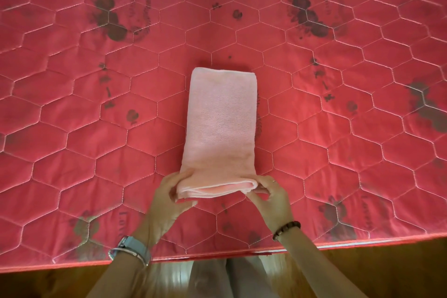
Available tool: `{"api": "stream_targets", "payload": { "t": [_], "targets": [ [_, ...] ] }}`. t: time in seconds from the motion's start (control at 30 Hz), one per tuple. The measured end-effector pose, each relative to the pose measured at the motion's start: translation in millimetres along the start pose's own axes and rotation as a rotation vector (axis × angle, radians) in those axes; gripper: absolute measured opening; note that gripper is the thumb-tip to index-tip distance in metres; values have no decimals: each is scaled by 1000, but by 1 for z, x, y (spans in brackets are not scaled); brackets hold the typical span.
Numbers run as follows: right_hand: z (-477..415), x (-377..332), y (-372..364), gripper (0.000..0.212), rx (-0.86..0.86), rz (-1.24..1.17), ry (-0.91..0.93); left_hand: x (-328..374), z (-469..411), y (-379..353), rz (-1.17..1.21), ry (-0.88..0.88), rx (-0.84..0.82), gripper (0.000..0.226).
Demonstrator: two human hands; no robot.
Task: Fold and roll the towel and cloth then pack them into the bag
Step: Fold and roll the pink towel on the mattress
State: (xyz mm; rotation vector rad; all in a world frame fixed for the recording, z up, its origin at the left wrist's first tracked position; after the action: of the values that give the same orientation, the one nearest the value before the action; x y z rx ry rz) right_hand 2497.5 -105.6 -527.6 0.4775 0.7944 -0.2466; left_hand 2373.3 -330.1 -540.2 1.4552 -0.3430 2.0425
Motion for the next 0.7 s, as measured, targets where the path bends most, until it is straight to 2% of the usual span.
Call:
{"api": "stream_targets", "payload": {
  "t": [0.1,0.17,0.23,0.33,0.43,0.53,0.7],
  "targets": [
    [0,-12,7,15,170,285,179,11,-7,2,-110,-73,74,51],
    [-2,-24,10,21,231,398,307,20,-12,3,-204,-134,104,37],
    [-5,-34,10,31,210,432,363,30,-18,6,-282,-195,118,30],
    [-15,-34,7,38,125,375,249,48,-27,3,-341,-312,99,29],
    [-24,-31,10,31,158,306,153,63,-37,-5,-316,-375,49,32],
    [-35,-31,10,38,189,195,82,64,-53,-6,-347,-357,59,17],
    [-53,-30,2,31,181,133,-84,54,-80,-3,-360,-291,140,21]
  ]
}}
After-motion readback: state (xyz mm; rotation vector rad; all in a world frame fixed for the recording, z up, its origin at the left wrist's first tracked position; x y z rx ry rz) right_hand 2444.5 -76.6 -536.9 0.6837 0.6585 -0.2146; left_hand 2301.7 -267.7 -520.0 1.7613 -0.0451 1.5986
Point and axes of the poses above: each hand's wrist, its own z-axis away from the middle knuckle, its own y-axis out of the back of the hand, x = y × z, the point moved 7 cm from there along -z, towards the middle knuckle, and after that the axes turned 12 degrees about -y, right-handed, at the moved point
